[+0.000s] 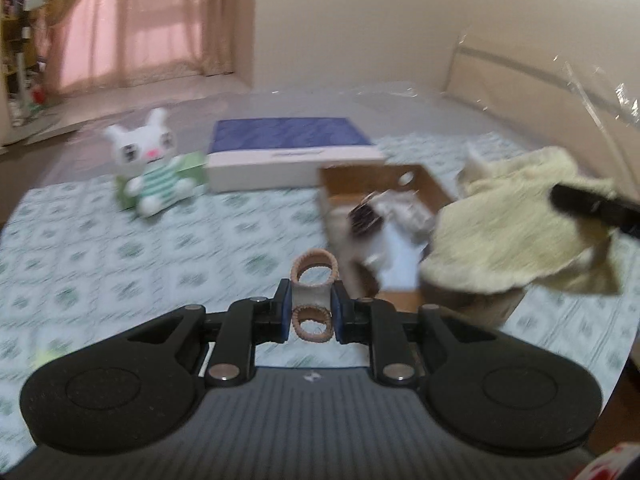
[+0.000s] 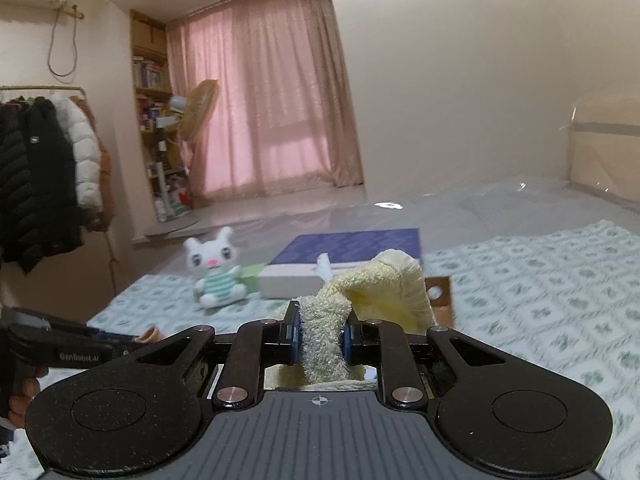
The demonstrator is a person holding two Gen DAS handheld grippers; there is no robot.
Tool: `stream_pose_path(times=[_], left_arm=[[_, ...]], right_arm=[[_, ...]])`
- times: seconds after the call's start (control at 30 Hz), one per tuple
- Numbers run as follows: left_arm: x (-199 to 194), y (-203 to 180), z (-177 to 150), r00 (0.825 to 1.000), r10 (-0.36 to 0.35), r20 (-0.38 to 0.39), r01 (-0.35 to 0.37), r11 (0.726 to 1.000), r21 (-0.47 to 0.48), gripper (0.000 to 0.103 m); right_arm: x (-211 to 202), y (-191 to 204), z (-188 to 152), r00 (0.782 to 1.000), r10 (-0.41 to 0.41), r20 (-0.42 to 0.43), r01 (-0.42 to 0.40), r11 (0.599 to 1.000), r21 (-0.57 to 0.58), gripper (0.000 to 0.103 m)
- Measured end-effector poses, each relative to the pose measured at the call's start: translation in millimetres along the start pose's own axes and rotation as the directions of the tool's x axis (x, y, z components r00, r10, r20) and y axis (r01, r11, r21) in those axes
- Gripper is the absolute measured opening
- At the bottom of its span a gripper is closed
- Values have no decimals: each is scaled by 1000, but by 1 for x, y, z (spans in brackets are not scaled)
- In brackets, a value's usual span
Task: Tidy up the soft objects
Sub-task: 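Carry the yellow towel and hair tie into the box and open both grippers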
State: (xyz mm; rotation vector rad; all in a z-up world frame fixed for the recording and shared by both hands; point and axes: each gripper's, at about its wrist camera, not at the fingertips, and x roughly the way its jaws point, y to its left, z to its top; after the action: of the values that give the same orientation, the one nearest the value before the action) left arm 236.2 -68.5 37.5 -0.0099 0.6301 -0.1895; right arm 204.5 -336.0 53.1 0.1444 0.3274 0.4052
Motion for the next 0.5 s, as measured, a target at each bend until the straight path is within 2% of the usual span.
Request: stream_pose_path(times=[0.17,0.4,0.5], left_arm=[[51,-29,36,998,-66,5,66,998,1,19],[129,-46,60,995,-98,-36,97,995,-16,19],[162,-51,65,993,-103,-59,102,995,-22,19]], right_arm=[[42,-26,5,999,-44,-13,44,999,-14,19],[107,-48,1,993,-111,-46,107,992,-72,19],[137,-59,-3,990,-117,-84,110,991,-80,19]])
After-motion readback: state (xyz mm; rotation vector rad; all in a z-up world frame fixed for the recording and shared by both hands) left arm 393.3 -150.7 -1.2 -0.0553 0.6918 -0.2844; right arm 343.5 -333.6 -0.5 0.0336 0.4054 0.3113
